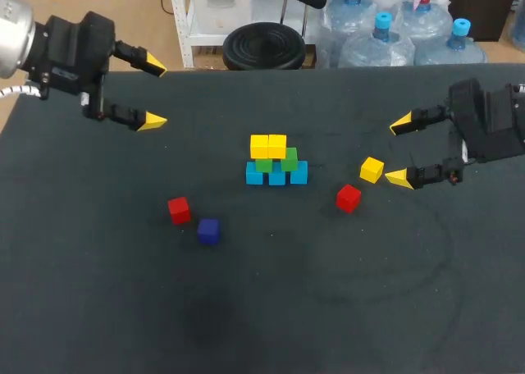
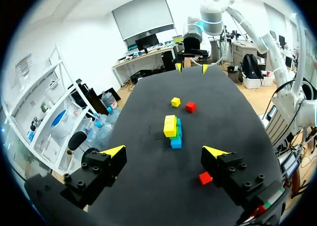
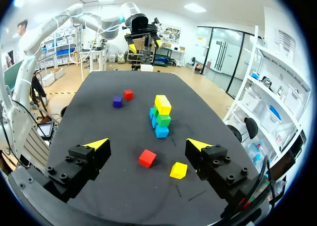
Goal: Place the blue cubes, place green cubes on the blue cubes, place the yellow cubes on the green cubes, then place the red cubes on the yellow cubes, and place purple cube on the red cubes.
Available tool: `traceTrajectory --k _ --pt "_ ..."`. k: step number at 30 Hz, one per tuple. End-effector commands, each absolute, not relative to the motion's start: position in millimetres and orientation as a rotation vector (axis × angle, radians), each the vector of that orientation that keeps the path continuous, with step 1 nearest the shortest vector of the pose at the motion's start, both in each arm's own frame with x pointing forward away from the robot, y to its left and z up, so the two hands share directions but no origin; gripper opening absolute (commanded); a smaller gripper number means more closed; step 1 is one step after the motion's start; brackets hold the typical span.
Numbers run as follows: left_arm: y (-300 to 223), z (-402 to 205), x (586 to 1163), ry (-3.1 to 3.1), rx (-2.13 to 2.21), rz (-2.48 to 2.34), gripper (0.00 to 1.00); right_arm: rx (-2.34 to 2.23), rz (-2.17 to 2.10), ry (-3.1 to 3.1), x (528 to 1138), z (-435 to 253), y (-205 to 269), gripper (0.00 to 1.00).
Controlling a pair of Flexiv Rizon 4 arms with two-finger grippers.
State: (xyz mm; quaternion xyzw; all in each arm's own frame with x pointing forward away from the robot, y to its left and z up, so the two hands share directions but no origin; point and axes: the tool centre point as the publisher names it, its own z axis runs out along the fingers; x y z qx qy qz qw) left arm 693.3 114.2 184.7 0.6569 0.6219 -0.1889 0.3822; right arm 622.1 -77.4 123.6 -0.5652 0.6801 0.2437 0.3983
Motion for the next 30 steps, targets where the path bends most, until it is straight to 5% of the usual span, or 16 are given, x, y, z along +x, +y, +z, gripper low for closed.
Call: traceTrajectory --k 1,30 --pt "115.0 184.2 693.1 1.583 1.675 -0.481 1.0 -1.419 0.547 1.76 624.5 115.0 -86.9 1.0" --pt "115.0 184.2 693.1 1.583 1.675 -0.481 1.0 -1.175 0.347 1.924 696.3 38.4 -95.3 1.0"
